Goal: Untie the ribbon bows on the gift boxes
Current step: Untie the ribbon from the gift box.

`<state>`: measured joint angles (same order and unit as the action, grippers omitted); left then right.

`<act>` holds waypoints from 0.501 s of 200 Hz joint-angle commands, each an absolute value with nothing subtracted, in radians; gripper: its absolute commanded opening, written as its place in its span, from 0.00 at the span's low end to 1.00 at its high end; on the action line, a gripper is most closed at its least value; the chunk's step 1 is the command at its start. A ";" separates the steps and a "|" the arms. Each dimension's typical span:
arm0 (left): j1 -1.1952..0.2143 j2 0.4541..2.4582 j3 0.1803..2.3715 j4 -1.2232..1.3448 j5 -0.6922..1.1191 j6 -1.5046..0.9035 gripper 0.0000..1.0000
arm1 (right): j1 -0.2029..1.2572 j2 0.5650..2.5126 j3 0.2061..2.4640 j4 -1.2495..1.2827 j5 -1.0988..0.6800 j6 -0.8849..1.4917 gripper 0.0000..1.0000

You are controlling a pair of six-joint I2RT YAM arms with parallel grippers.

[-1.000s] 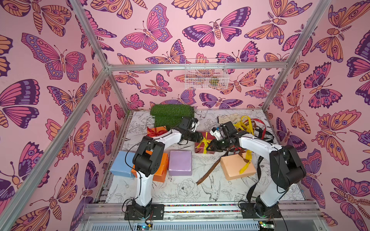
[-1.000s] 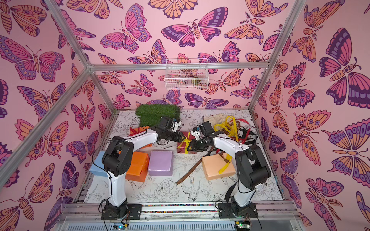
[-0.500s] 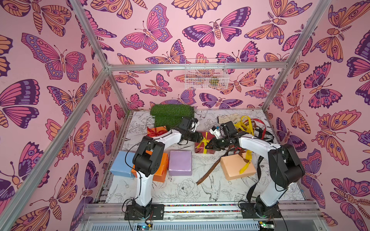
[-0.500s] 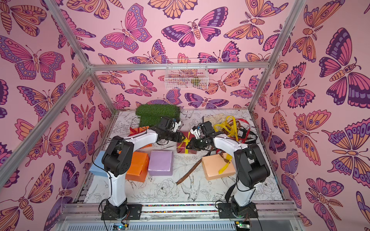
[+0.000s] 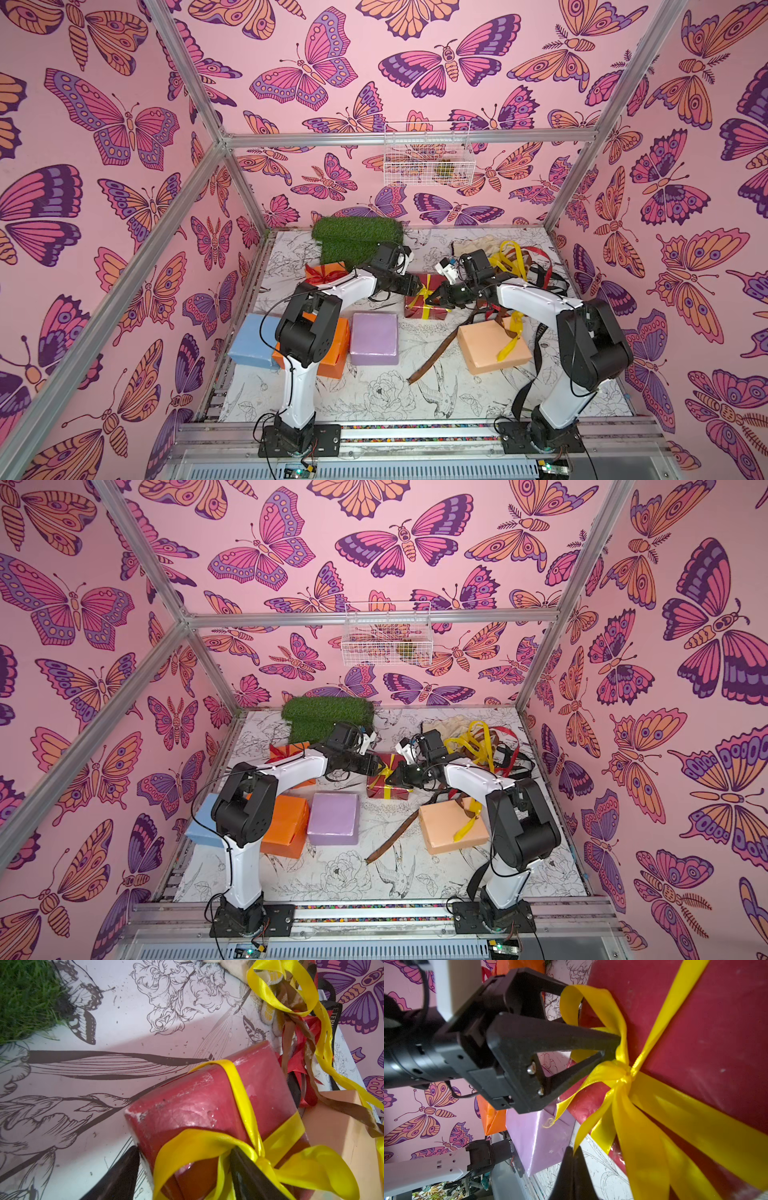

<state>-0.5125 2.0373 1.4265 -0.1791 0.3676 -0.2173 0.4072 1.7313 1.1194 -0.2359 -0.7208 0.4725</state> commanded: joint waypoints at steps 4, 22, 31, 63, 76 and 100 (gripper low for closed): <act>-0.514 2.038 1.397 -0.196 0.365 -0.203 0.72 | 0.401 1.666 1.171 -0.256 -0.763 0.476 0.00; -0.514 2.037 1.396 -0.196 0.363 -0.204 0.72 | 0.400 1.628 1.198 -0.275 -0.770 0.474 0.00; -0.514 2.037 1.396 -0.196 0.363 -0.204 0.72 | 0.400 1.607 1.212 -0.286 -0.774 0.475 0.00; -0.514 2.037 1.396 -0.196 0.363 -0.204 0.72 | 0.400 1.531 1.254 -0.320 -0.775 0.465 0.00; -0.514 2.037 1.396 -0.196 0.363 -0.206 0.72 | 0.401 1.509 1.268 -0.329 -0.776 0.461 0.00; -0.514 2.036 1.396 -0.196 0.364 -0.210 0.72 | 0.401 1.475 1.287 -0.338 -0.769 0.454 0.00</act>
